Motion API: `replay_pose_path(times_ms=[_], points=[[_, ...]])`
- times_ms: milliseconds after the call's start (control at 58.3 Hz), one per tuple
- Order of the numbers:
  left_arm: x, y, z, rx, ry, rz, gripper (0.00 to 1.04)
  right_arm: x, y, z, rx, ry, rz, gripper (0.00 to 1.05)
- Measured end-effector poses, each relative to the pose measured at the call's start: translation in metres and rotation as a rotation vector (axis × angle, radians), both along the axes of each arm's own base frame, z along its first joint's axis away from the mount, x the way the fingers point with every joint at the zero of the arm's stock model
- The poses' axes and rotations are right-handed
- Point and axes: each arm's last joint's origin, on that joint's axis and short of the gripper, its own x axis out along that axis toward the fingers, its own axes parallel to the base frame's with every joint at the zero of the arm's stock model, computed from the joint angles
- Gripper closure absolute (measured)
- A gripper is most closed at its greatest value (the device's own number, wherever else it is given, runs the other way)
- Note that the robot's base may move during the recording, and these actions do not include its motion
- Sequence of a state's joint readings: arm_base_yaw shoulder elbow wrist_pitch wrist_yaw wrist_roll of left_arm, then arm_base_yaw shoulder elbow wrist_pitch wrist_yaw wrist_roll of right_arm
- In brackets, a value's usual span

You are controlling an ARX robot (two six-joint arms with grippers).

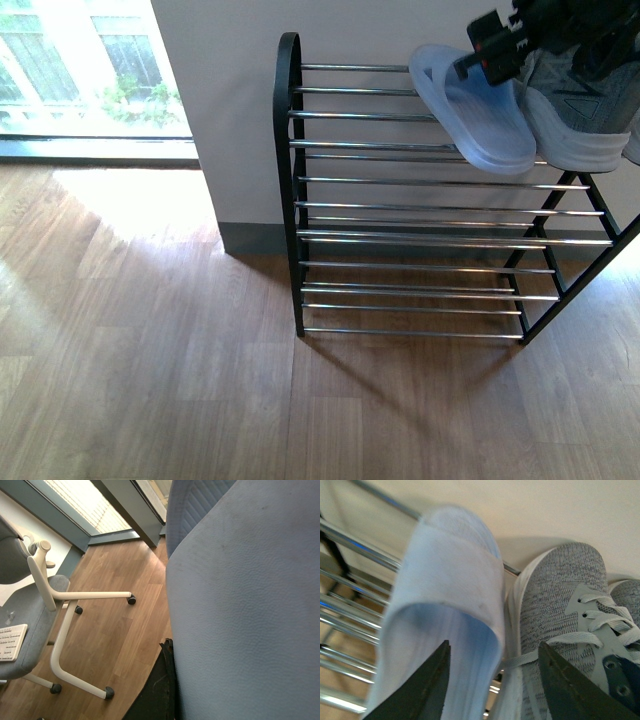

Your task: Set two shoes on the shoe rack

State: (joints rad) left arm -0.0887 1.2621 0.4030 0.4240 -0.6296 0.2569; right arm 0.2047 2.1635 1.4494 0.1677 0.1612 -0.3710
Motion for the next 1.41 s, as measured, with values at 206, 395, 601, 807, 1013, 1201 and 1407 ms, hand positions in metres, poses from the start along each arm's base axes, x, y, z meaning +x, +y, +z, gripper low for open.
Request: replay_pose_path(times_ms=[206, 395, 601, 807, 1013, 1201, 1407], points=[[0.000, 0.000, 0.000, 0.000, 0.000, 0.000, 1.03, -0.059, -0.020, 0.075, 0.379, -0.073, 0.021, 0.17], [0.000, 0.000, 0.000, 0.000, 0.000, 0.002, 1.03, -0.097, -0.045, 0.104, 0.426, -0.397, -0.129, 0.20], [0.000, 0.000, 0.000, 0.000, 0.000, 0.000, 1.03, -0.163, -0.063, 0.062, 0.449, -0.518, -0.129, 0.61], [0.000, 0.000, 0.000, 0.000, 0.000, 0.000, 1.03, -0.217, -0.077, 0.041, 0.446, -0.519, -0.139, 1.03], [0.000, 0.000, 0.000, 0.000, 0.000, 0.000, 1.03, -0.250, -0.088, 0.030, 0.454, -0.512, -0.127, 1.03], [0.000, 0.000, 0.000, 0.000, 0.000, 0.000, 1.03, -0.277, -0.092, 0.021, 0.450, -0.513, -0.141, 1.03], [0.000, 0.000, 0.000, 0.000, 0.000, 0.002, 1.03, -0.294, -0.092, 0.017, 0.450, -0.514, -0.140, 1.03]])
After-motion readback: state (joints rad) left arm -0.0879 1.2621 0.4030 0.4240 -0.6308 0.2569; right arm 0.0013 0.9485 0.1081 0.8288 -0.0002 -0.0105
